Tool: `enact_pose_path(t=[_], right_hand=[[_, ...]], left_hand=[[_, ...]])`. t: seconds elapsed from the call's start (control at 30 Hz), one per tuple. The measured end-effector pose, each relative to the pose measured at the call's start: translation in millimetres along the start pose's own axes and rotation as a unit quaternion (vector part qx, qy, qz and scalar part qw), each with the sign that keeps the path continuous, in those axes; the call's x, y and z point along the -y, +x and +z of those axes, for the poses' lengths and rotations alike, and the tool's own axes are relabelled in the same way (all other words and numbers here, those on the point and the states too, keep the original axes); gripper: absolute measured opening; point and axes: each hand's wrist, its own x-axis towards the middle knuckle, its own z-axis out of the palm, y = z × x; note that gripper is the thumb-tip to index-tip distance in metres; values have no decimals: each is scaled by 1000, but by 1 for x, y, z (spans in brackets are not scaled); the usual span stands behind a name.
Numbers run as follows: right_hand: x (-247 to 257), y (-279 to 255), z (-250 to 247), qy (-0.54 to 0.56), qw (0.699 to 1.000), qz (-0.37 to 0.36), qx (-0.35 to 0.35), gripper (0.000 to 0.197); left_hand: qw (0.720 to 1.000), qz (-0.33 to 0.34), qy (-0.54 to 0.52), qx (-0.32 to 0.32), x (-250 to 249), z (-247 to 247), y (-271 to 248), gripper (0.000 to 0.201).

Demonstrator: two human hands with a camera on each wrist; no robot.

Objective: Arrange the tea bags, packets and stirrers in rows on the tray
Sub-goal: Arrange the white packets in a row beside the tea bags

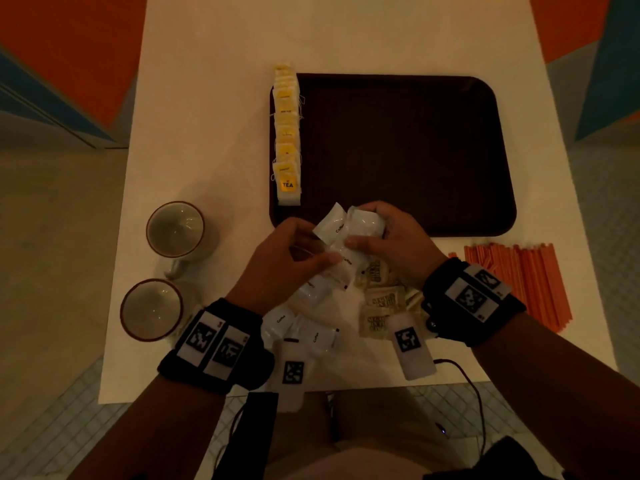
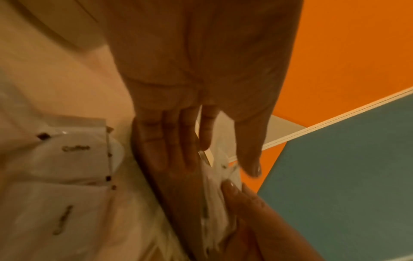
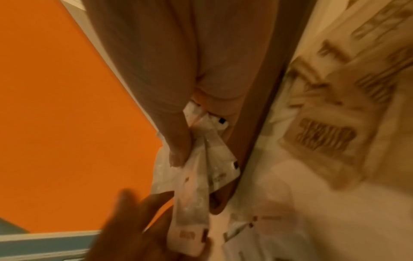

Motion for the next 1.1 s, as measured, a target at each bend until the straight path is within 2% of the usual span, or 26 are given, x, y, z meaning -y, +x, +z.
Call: enact_pose_path(t=[0.07, 0.17, 0.23, 0.3, 0.5, 0.6, 0.7, 0.9, 0.97, 1.03, 1.1], right_hand=[[4, 0, 5, 26, 1000, -8, 9, 31], [6, -1, 8, 46, 999, -10, -11, 27], [6, 0, 4, 34, 998, -9, -52, 28], [4, -1, -2, 49, 996, 2, -81, 25], [1, -12, -12, 111, 989, 27, -92, 26], [1, -19, -10, 120, 990, 35, -68, 29], [2, -22, 0, 164, 984, 49, -53, 30], [4, -25, 19, 142, 986, 33, -76, 31], [5, -26, 22, 131, 988, 29, -71, 29], [5, -27, 25, 120, 990, 19, -65, 25], [6, -27, 27, 108, 993, 9, -57, 24]], left_hand=[[999, -21, -25, 25, -3, 5, 5, 47], [996, -32, -60, 51, -2, 7, 6, 56], [994, -53, -81, 57, 1, 4, 3, 47], [988, -75, -126, 43, 6, -1, -1, 29], [954, -121, -274, -12, 12, 4, -6, 3], [903, -124, -411, -20, 3, 10, -4, 13], [875, -138, -463, -24, 0, 15, 2, 16], [872, -155, -465, -5, -6, 20, 11, 61], [874, -152, -461, -4, -3, 20, 11, 69], [886, -160, -435, -11, -2, 20, 11, 76], [918, -137, -373, -4, 2, 22, 12, 87]])
